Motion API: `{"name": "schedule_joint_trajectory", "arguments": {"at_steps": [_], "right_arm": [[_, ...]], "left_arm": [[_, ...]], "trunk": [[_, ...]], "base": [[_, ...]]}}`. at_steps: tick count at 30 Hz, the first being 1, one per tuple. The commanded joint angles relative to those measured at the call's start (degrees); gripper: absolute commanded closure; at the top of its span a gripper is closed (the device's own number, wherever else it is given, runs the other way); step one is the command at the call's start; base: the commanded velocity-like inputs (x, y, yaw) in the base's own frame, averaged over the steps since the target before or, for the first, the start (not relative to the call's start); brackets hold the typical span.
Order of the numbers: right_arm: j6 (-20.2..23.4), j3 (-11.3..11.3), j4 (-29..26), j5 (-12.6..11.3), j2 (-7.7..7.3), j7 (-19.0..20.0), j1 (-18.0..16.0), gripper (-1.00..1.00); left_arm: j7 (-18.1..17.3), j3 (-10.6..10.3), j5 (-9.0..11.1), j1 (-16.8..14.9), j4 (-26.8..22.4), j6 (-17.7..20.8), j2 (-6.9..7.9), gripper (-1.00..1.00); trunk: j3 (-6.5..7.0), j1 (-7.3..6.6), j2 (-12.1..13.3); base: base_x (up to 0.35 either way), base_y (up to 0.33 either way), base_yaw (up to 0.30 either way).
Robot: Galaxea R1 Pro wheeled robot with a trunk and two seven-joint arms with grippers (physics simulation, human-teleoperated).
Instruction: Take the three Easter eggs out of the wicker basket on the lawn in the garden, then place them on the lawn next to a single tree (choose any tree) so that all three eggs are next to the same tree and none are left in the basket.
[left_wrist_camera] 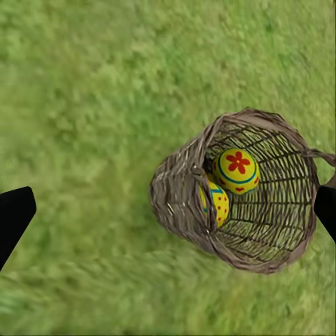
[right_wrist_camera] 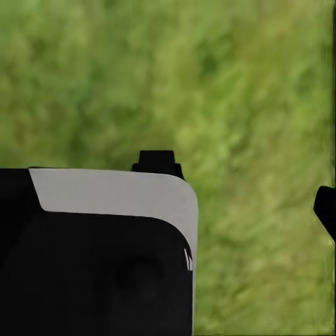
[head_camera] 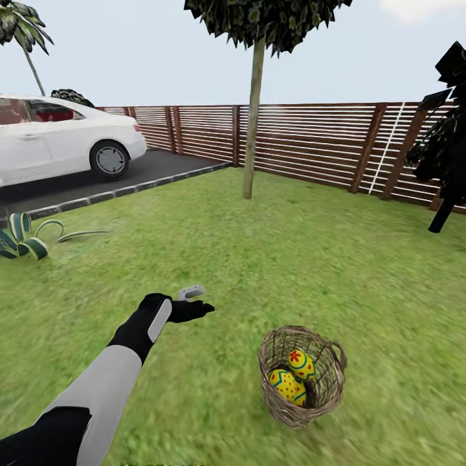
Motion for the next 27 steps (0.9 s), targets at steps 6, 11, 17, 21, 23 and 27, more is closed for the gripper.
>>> {"name": "schedule_joint_trajectory", "arguments": {"at_steps": [6, 11, 17, 21, 23, 27], "right_arm": [[0.25, 0.02, -0.12, 0.01, -0.01, -0.03, 0.01, -1.00], [0.25, 0.00, -0.11, 0.01, -0.01, -0.03, 0.01, -1.00], [0.28, -0.05, -0.11, 0.01, -0.01, -0.03, 0.01, -1.00], [0.26, -0.04, -0.11, -0.14, -0.01, -0.03, 0.01, -1.00], [0.27, -0.06, -0.11, -0.33, -0.01, -0.03, 0.01, -1.00], [0.25, -0.07, -0.11, -0.42, -0.01, -0.03, 0.01, -1.00]], "left_arm": [[-0.11, 0.01, -0.12, -0.05, 0.19, 0.21, -0.18, -1.00], [-0.11, 0.01, -0.12, 0.01, 0.31, 0.21, -0.27, -1.00], [-0.11, 0.01, -0.12, 0.04, 0.33, 0.21, -0.28, -1.00], [-0.11, 0.01, -0.12, 0.04, 0.34, 0.21, -0.38, -1.00], [-0.11, 0.01, -0.20, 0.04, 0.41, 0.21, -0.45, -1.00], [-0.01, -0.11, -0.27, 0.04, 0.42, 0.26, -0.54, -1.00]], "trunk": [[-0.05, 0.00, -0.03], [-0.05, 0.00, -0.03], [-0.05, 0.00, -0.03], [-0.05, 0.00, -0.03], [-0.05, 0.00, -0.03], [-0.05, 0.00, -0.03]], "base": [[0.000, -0.301, 0.285], [0.000, -0.305, 0.286], [0.000, -0.306, 0.286], [0.026, -0.306, 0.285], [0.067, -0.306, 0.120], [0.096, -0.310, 0.015]]}}
